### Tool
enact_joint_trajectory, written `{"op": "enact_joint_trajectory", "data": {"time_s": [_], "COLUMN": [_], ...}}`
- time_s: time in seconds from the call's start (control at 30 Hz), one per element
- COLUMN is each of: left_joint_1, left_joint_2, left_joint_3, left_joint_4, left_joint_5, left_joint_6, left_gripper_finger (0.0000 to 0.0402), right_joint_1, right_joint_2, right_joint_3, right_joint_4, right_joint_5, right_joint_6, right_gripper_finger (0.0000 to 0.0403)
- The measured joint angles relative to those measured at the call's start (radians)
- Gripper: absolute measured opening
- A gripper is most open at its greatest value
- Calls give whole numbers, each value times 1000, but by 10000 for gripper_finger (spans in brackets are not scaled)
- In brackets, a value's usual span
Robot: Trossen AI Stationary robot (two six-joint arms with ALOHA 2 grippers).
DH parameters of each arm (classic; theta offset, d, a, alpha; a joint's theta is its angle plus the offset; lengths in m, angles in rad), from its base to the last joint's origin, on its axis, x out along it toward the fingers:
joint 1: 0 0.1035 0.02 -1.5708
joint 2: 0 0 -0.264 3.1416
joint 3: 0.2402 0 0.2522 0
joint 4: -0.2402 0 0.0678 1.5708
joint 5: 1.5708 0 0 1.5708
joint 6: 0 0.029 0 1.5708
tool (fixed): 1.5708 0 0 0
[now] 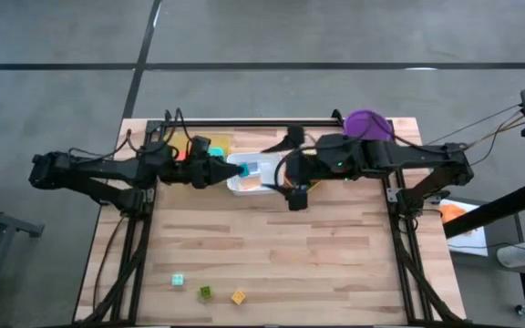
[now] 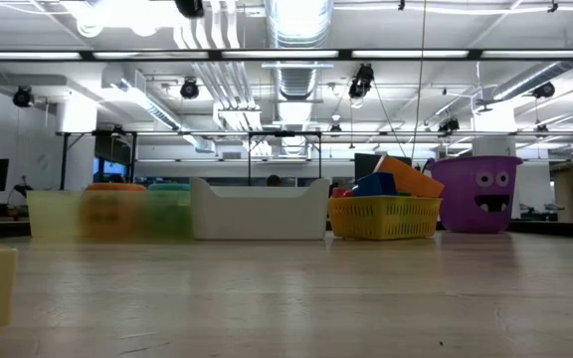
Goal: Pick & Place Toys
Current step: Put the blue game piece into the yellow bin
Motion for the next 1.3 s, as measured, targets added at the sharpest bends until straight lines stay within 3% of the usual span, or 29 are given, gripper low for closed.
{"op": "enact_joint_trajectory", "data": {"time_s": [0.23, 0.5, 0.63, 1.0, 1.1, 1.17, 1.3], "left_joint_1": [1, 1, 2, 5, 7, 9, 21], "left_joint_2": [75, 106, 106, 105, 105, 105, 104], "left_joint_3": [79, 105, 105, 104, 104, 104, 104], "left_joint_4": [6, 11, 17, 32, 29, 26, 15], "left_joint_5": [127, 139, 139, 151, 151, 151, 149], "left_joint_6": [30, 34, 34, 17, 10, 7, 14], "left_gripper_finger": [125, 125, 125, 125, 125, 151, 241], "right_joint_1": [0, 2, 3, 9, 14, 16, 15], "right_joint_2": [80, 135, 153, 157, 157, 157, 155], "right_joint_3": [80, 191, 207, 209, 209, 209, 209], "right_joint_4": [29, -57, -74, -75, -75, -74, -70], "right_joint_5": [-75, -92, -104, -103, -102, -99, -99], "right_joint_6": [-16, -49, -42, -49, -48, -40, 25], "right_gripper_finger": [358, 352, 308, 133, 130, 130, 130]}}
